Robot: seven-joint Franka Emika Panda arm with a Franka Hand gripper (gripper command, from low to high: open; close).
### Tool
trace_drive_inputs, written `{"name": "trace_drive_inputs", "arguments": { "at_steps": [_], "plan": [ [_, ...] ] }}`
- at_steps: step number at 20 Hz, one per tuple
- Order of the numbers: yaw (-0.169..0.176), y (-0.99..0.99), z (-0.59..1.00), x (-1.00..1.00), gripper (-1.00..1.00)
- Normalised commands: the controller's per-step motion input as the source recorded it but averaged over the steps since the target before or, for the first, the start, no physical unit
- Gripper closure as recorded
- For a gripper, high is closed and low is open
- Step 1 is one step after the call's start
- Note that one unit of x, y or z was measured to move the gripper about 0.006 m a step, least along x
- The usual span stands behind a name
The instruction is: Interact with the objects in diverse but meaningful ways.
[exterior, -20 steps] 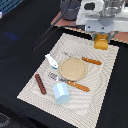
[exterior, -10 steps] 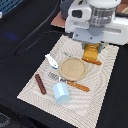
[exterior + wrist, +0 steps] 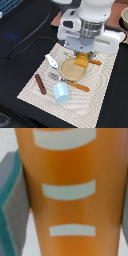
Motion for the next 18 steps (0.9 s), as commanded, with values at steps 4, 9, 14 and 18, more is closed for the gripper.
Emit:
{"name": "trace_drive_inputs", "arguments": {
  "at_steps": [4, 9, 14, 18],
  "plan": [
    [0.012, -0.12, -0.44, -0.36, 1.0],
    [0.02, -0.21, -0.39, -0.47, 1.0],
    [0.013, -0.23, -0.3, -0.41, 1.0],
    [0.02, -0.2, -0.29, -0.42, 1.0]
  ]
}}
